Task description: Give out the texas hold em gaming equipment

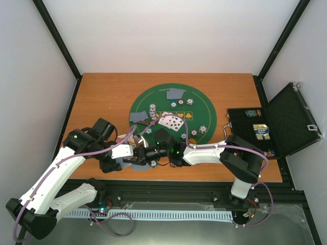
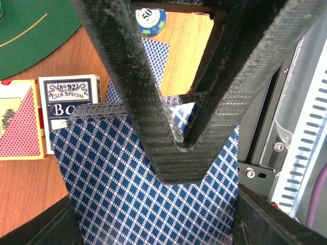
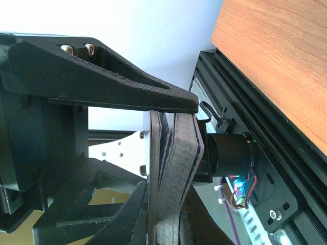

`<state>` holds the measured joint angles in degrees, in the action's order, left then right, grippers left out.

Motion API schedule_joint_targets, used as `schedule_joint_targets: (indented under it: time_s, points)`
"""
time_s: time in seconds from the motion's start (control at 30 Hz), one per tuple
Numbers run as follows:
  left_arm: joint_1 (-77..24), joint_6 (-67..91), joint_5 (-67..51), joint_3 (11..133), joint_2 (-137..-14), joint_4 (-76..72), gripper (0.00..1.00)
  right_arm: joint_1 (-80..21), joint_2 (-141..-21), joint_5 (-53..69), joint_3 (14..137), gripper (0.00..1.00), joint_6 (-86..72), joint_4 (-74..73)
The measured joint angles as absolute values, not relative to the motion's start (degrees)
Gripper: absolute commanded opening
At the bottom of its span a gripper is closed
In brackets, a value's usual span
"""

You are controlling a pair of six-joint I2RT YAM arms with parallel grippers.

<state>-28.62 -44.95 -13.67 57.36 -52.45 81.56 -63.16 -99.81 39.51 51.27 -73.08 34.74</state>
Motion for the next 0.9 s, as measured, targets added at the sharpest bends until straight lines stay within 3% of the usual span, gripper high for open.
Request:
schedule_joint_targets:
  time_s: [0.17, 0.4, 0.67, 0.9]
  points:
    - [-28.6, -44.8, -14.6, 57.6, -52.4, 81.4, 0.86, -63.2, -99.9, 38.7, 51.3, 0.03, -72.9, 33.0]
    - [-28.6, -44.8, -16.8, 55.7, -52.9, 80.2, 1.0, -63.4, -100.4, 38.4, 52.1, 0.03, -73.6, 31.1]
    - [-28.7, -44.8, -16.9, 53.3, -53.1, 78.9, 1.0, -63.8, -100.4, 38.4, 53.2, 0.03, -72.9, 31.1]
    - [-28.7, -45.1, -16.3, 53.6, -53.1, 79.5, 0.86, -63.9, -100.4, 38.7, 53.1, 0.03, -72.8, 31.6]
